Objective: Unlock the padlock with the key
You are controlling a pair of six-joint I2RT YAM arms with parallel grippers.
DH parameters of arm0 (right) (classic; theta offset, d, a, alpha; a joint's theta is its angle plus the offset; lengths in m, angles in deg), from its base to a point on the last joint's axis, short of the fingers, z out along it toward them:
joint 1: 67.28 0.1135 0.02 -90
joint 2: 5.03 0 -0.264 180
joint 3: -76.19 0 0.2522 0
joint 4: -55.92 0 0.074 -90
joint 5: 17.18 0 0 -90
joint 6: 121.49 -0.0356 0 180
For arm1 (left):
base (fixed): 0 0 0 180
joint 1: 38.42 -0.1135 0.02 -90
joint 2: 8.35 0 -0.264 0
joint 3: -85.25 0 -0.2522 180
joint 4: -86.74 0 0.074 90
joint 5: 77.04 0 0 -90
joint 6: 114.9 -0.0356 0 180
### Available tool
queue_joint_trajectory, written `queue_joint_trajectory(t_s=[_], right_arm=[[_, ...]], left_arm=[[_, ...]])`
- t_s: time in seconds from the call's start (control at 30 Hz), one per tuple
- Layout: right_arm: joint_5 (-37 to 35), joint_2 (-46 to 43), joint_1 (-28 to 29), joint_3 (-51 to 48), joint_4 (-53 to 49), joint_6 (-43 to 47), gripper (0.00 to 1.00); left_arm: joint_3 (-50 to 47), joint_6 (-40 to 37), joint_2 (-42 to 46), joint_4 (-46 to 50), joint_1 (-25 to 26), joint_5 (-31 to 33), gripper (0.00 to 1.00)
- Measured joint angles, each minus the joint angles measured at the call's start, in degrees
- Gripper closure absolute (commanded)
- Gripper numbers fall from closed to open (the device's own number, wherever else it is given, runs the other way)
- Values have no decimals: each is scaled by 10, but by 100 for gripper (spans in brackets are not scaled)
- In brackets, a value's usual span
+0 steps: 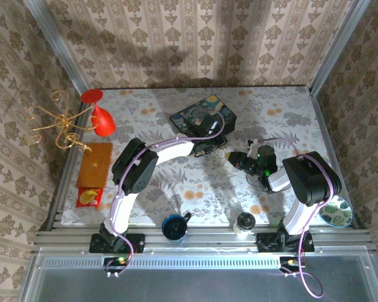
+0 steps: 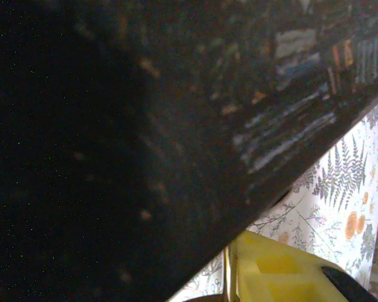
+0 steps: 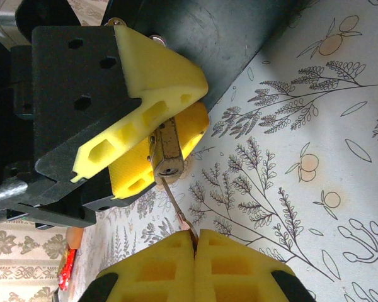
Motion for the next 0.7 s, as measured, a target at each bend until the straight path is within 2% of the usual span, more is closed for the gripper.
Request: queue_joint_trajectory(t_s=[0.7], right_arm=[[0,25,-1,1,14,-11,100]], left_arm=[[-3,4,5,-11,-4,-5,90]])
